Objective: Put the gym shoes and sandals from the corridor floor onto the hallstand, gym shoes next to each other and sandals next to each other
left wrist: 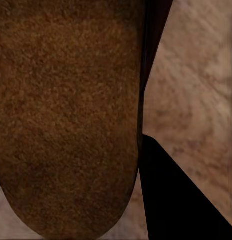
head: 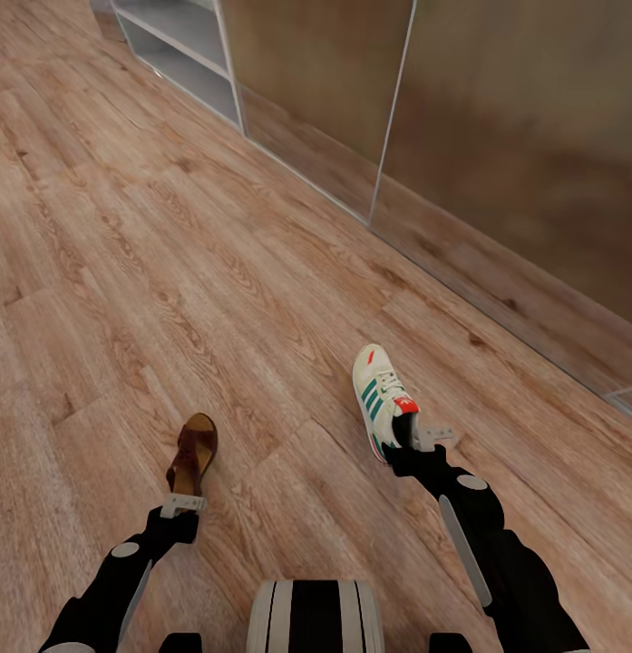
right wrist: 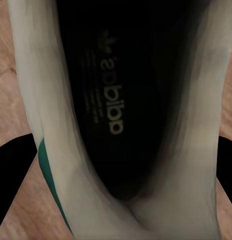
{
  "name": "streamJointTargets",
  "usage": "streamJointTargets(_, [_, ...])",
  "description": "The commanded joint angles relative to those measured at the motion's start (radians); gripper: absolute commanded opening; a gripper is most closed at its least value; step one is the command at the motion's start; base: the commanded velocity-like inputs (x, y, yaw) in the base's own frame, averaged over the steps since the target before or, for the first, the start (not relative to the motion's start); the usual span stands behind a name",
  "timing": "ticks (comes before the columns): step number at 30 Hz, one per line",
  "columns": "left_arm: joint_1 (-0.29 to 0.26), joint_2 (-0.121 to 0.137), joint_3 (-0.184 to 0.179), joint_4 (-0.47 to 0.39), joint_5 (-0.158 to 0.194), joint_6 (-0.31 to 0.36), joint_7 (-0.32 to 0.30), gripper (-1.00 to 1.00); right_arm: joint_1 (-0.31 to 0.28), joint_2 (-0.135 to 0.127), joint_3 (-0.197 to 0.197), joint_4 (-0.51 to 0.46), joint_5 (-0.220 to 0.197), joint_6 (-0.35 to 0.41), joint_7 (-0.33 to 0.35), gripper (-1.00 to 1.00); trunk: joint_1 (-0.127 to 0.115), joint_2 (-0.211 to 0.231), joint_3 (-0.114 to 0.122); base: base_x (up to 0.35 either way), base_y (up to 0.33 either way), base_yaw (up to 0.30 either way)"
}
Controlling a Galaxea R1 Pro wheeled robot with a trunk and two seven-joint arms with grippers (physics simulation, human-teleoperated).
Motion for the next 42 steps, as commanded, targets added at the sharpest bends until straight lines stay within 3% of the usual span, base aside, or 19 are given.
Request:
streamJointTargets(1, [0.0, -0.001, 0.005, -0.002, -0.011, 0.004, -0.01, -1.0, 0.0, -0.001, 0.001, -0.001, -0.008, 0.005, -0.002, -1.0, -0.001, 0.0, 0.003, 0.0, 0.0, 0.0])
streamJointTargets(21, [0.005, 0.005, 0.005, -0.008, -0.012, 0.007, -0.007, -1.0, 0.0, 0.002, 0.004, -0.002, -0.009, 0.003, 0.0, -1.0, -0.01, 0.005, 0.081, 0.0, 0.0, 0.0])
streamJointTargets(24, [0.005, 0.006, 0.029, -0.007, -0.001, 0.004, -0.008, -1.0, 0.0, 0.003, 0.005, -0.01, -0.009, 0.001, -0.001, -1.0, -0.011, 0.005, 0.092, 0.0, 0.0, 0.0])
streamJointTargets(26, [0.005, 0.005, 0.073, -0.007, 0.022, 0.002, -0.01, -1.0, 0.0, 0.006, 0.005, -0.041, -0.009, 0.001, -0.002, -1.0, -0.012, 0.006, 0.1, 0.0, 0.0, 0.0])
streamJointTargets(29, [0.004, 0.005, 0.101, -0.005, 0.038, 0.0, -0.015, -1.0, 0.0, 0.007, 0.004, -0.06, -0.008, 0.0, -0.003, -1.0, -0.013, 0.007, 0.113, 0.0, 0.0, 0.0])
streamJointTargets(35, [0.007, 0.005, 0.118, 0.007, 0.048, -0.011, -0.015, -1.0, 0.003, 0.0, 0.001, -0.064, 0.001, -0.002, -0.004, -1.0, -0.016, 0.008, 0.143, 0.0, 0.0, -0.012])
streamJointTargets(42, [0.038, 0.001, 0.12, 0.047, 0.05, -0.128, -0.008, -1.0, 0.051, -0.023, -0.003, 0.01, 0.01, -0.112, -0.009, -1.0, -0.019, 0.01, 0.181, 0.0, 0.0, -0.061])
